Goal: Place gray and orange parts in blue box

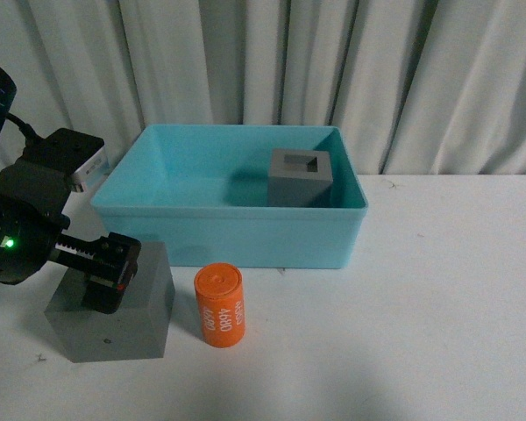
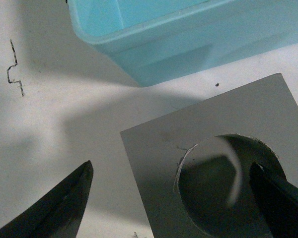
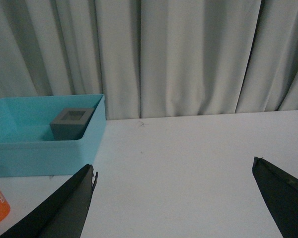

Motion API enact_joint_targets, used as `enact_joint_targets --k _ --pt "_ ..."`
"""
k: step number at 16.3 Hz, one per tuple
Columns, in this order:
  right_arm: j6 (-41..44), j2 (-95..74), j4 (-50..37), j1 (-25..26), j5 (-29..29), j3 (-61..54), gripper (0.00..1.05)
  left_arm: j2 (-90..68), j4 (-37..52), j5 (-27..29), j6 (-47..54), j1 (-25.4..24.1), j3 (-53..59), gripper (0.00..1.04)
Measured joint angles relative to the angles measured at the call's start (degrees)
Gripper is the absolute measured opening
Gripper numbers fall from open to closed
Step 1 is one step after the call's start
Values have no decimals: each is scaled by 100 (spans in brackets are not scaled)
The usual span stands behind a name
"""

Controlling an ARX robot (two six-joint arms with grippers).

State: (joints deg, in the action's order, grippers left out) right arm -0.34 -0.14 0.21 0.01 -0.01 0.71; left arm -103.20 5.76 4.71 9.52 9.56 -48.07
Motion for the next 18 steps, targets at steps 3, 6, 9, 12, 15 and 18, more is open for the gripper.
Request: enact_joint_targets --k 3,6,9,12,15,18 --pt "0 0 0 0 0 -2 98 -184 76 -24 31 -55 -42 65" --pt "0 0 -2 0 0 0 98 -210 76 -35 98 -107 -48 29" --pt "0 0 0 0 0 -2 98 -81 -103 -118 83 -153 -46 20" --pt "0 0 0 0 0 -2 98 525 -905 -396 -103 -269 -74 19" --pt "0 0 0 0 0 -2 98 1644 -1690 -988 -568 -385 -1056 19" --pt "0 0 0 0 0 -2 98 1368 -1545 -907 -765 -103 -2260 19"
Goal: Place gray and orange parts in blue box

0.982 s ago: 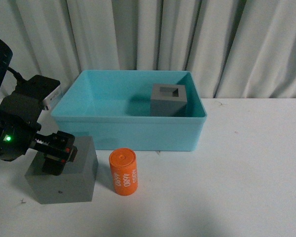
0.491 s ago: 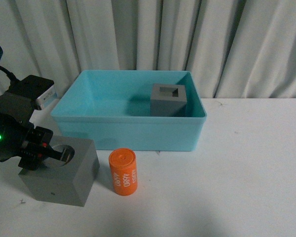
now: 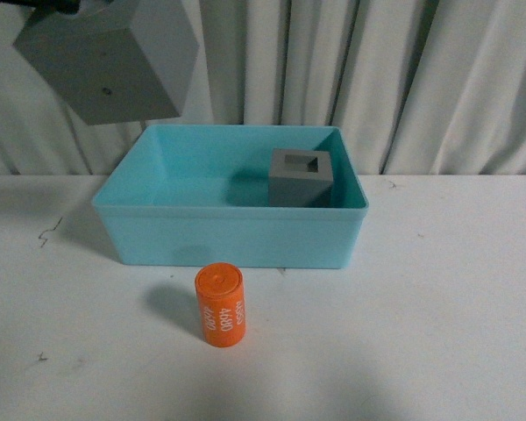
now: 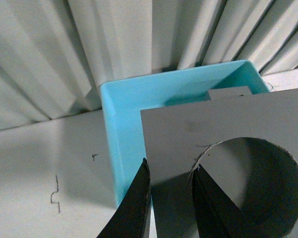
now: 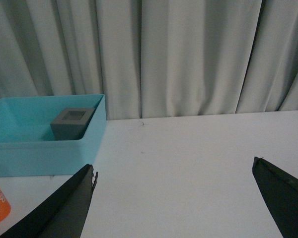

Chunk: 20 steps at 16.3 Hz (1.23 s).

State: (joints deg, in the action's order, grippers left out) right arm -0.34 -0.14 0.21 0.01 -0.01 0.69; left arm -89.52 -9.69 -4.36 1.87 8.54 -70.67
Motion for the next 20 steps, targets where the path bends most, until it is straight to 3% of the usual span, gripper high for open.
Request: enact_joint_targets --k 6,13,15,20 --pt "0 0 2 0 0 0 98 -2629 750 1141 380 511 -1464 18" --pt "0 0 0 0 0 0 98 -3853 758 1574 872 214 -2173 18" --pt "0 0 0 0 0 0 98 -3873 763 1587 879 131 -2177 31" --pt "0 0 0 0 0 0 98 -3432 667 1204 586 28 -1672 76"
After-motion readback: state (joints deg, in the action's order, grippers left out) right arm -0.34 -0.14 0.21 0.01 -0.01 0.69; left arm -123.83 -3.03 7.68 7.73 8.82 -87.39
